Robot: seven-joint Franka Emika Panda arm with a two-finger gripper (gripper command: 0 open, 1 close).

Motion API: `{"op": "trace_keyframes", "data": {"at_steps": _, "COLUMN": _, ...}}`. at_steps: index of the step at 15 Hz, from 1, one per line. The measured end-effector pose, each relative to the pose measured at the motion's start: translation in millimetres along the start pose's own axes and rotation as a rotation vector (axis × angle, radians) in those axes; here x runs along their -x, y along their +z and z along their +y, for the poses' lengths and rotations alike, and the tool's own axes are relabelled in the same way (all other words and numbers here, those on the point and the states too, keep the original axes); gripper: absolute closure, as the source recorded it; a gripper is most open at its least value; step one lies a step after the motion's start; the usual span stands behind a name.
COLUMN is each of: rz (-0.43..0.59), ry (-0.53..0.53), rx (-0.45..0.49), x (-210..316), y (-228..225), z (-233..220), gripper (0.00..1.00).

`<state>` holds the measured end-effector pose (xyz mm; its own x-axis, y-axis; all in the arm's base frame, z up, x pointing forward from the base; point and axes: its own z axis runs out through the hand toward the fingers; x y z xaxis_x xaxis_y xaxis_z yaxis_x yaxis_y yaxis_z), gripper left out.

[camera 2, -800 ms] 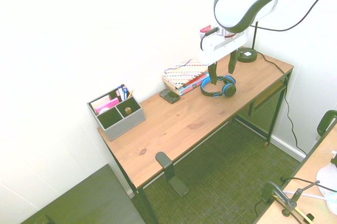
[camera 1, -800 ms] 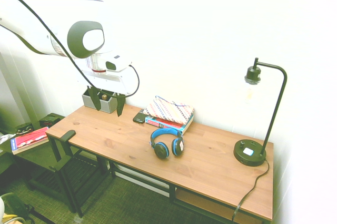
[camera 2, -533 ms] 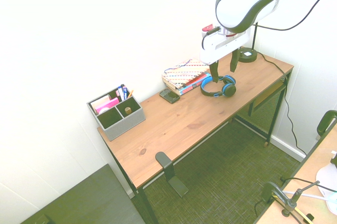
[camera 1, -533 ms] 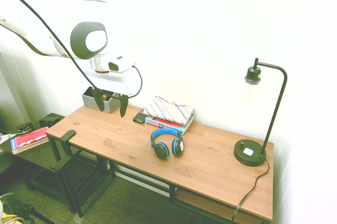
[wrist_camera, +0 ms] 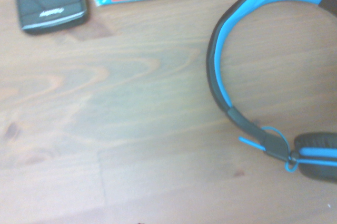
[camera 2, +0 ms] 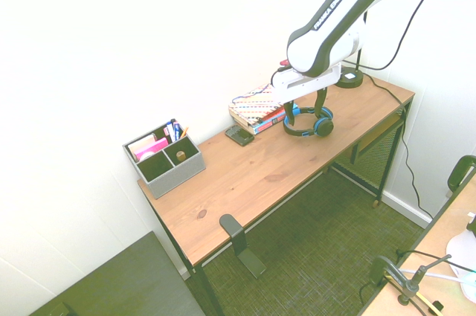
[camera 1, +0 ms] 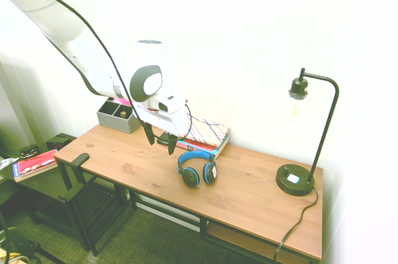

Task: Hang the headphone

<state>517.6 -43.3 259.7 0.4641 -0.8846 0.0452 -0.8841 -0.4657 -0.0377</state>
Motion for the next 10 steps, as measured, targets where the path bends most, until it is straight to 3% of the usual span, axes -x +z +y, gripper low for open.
{"op": "trace_keyframes", "data": {"at_steps": 10, "rz": -0.010, "ry": 0.047, "rx": 0.002, "x": -24, "y": 77, "z": -34, "gripper": 0.00}}
